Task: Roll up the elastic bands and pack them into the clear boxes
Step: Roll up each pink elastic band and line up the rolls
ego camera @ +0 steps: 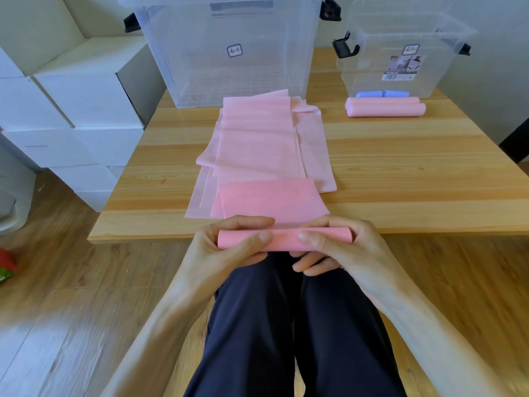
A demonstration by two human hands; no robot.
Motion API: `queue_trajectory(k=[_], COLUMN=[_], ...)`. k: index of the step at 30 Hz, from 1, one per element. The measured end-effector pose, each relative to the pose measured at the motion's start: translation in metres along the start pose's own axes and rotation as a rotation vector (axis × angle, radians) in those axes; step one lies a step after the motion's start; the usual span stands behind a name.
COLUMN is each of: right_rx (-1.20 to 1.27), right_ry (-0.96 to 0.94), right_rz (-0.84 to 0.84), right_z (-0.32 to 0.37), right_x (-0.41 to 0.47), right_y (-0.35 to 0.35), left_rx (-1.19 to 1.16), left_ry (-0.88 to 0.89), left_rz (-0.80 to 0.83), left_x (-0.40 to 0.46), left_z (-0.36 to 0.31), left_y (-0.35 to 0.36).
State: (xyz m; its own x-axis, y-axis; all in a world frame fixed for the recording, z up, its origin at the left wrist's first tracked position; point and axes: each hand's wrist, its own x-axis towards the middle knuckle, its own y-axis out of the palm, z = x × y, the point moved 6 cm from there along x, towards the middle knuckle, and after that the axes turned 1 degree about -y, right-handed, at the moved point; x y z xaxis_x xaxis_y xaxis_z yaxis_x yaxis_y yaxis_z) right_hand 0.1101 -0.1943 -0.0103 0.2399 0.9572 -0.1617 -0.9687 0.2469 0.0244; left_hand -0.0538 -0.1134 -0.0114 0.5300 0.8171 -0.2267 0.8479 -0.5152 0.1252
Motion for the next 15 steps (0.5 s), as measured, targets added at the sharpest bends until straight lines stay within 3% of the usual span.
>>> queue_trajectory(k=[15], right_rx=[0.039], right_ry=[-0.012], right_rz=[0.038], right_z=[-0.0003], right_x=[-0.001], right_y=[0.0065], left_rx=[0.005], left_ry=[0.004], left_rz=[-0.053], left_x=[0.0011], left_z=[0.0037], left_y=[-0.0076])
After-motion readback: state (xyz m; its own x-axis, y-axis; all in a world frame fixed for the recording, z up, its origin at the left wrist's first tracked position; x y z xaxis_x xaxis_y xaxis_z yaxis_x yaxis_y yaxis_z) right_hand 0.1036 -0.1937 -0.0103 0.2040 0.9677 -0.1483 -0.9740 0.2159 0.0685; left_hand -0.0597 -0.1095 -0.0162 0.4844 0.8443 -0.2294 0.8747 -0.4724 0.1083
